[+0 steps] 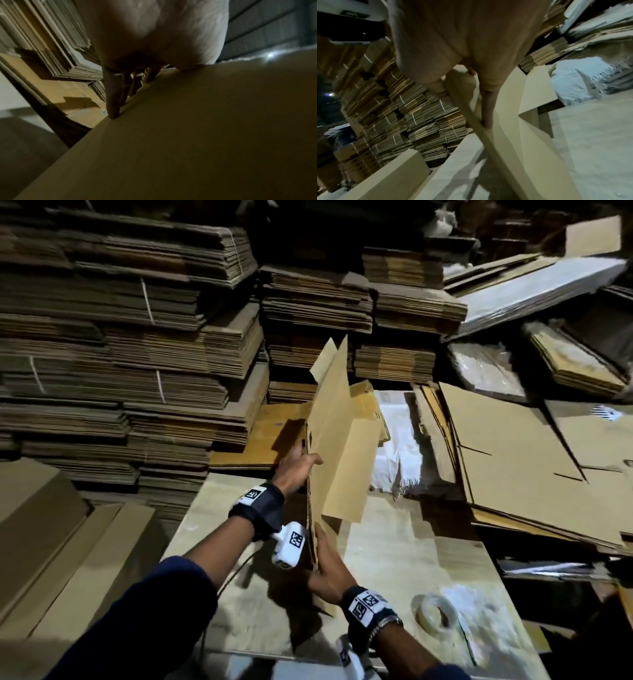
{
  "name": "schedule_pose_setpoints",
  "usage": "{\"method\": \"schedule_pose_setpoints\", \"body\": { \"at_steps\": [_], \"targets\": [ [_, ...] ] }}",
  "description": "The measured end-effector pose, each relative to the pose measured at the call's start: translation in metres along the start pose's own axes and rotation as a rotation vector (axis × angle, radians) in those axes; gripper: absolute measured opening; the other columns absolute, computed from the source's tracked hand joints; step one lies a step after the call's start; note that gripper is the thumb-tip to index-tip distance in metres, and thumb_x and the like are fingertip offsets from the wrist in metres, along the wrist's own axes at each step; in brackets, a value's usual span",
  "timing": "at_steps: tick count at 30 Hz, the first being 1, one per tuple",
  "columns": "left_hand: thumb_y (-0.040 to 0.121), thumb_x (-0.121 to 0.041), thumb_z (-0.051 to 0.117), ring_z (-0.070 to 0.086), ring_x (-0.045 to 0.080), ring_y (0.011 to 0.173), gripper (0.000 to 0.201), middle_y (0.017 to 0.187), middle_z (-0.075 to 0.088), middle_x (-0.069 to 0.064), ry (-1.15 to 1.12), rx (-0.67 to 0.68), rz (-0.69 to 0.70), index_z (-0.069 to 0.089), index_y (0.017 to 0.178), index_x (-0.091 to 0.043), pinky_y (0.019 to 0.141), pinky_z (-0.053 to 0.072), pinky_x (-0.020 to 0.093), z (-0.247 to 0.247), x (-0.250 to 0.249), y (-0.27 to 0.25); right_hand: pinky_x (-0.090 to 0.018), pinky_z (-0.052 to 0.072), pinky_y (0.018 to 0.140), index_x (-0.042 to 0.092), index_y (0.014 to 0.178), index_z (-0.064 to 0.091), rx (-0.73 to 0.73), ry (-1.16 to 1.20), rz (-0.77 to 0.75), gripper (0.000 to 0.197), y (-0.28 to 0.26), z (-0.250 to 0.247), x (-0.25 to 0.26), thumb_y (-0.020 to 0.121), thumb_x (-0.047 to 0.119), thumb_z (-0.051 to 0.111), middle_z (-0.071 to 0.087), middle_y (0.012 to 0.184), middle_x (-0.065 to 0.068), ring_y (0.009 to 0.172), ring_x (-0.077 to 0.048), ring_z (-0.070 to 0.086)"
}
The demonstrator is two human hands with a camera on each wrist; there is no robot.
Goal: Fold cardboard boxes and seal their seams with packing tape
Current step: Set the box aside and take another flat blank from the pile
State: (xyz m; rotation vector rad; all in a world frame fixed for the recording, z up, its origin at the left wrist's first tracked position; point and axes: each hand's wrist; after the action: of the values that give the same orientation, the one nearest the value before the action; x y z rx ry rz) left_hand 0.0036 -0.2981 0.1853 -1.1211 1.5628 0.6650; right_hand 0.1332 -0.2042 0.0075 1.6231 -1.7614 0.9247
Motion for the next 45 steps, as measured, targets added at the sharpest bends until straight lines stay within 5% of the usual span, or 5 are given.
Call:
{"method": "schedule_pose_setpoints", "body": {
  "at_steps": [10,17,24,30,45],
  "targets": [
    [0.098,-0.027,0.046,0.052,0.046,0.131,0.064,0.148,0.052,0.023,0.489,0.012,-0.070,0.025,0.156,-0.009,0.109,0.042,0.051,-0.025,0.022,-0.011,-0.039,0.057,0.078,0.037,0.160,-0.016,0.590,-0.173,0.237,0.137,0.038,-0.057,0.039,0.075,0.012,0.089,0.026,0.166,-0.015,0.149,-0.030,0.036],
    [0.094,-0.035,0.039,0.052,0.044,0.134,0.074,0.155,0.047,0.023,0.548,0.071,-0.147,0.015,0.160,-0.014,0.109,0.044,0.049,-0.037,0.062,-0.041,-0.053,0.062,0.087,0.013,0.136,0.060,-0.061,0.111,0.119,0.033,0.080,-0.101,0.105,0.104,0.018,0.057,0.067,0.127,-0.013,0.112,-0.028,0.067],
    [0.102,-0.033,0.040,0.051,0.044,0.135,0.074,0.158,0.041,0.026,0.653,0.121,-0.077,0.005,0.164,-0.011,0.110,0.043,0.050,-0.020,0.083,-0.060,-0.035,0.062,0.054,0.017,0.143,0.051,-0.152,0.143,0.211,0.075,0.110,-0.076,0.142,0.092,0.070,0.060,0.063,0.128,-0.009,0.107,-0.026,0.065],
    [0.102,-0.037,0.041,0.057,0.041,0.129,0.079,0.153,0.048,0.023,0.644,0.173,-0.060,0.000,0.165,-0.013,0.107,0.046,0.051,-0.024,0.100,-0.062,-0.048,0.064,0.059,0.004,0.126,0.059,-0.191,-0.103,0.215,0.031,0.126,-0.076,0.116,0.097,0.015,0.057,0.066,0.119,-0.021,0.088,-0.035,0.072],
    [0.108,-0.060,0.029,0.055,0.037,0.133,0.058,0.152,0.054,0.008,0.434,-0.055,-0.128,0.039,0.152,-0.025,0.099,0.047,0.038,-0.066,0.109,-0.018,-0.045,0.053,0.092,0.000,0.128,0.053,-0.309,-0.181,0.206,0.043,0.141,-0.073,0.089,0.087,0.012,0.061,0.064,0.122,-0.028,0.111,-0.046,0.061]
  ]
}}
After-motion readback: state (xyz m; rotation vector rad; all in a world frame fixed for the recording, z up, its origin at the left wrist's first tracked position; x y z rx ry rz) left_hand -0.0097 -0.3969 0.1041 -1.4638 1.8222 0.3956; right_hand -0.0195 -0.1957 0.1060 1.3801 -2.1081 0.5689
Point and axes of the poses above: each hand's wrist, its own y-axis towards the middle knuckle, its own z-axis out of the palm, x = y × z
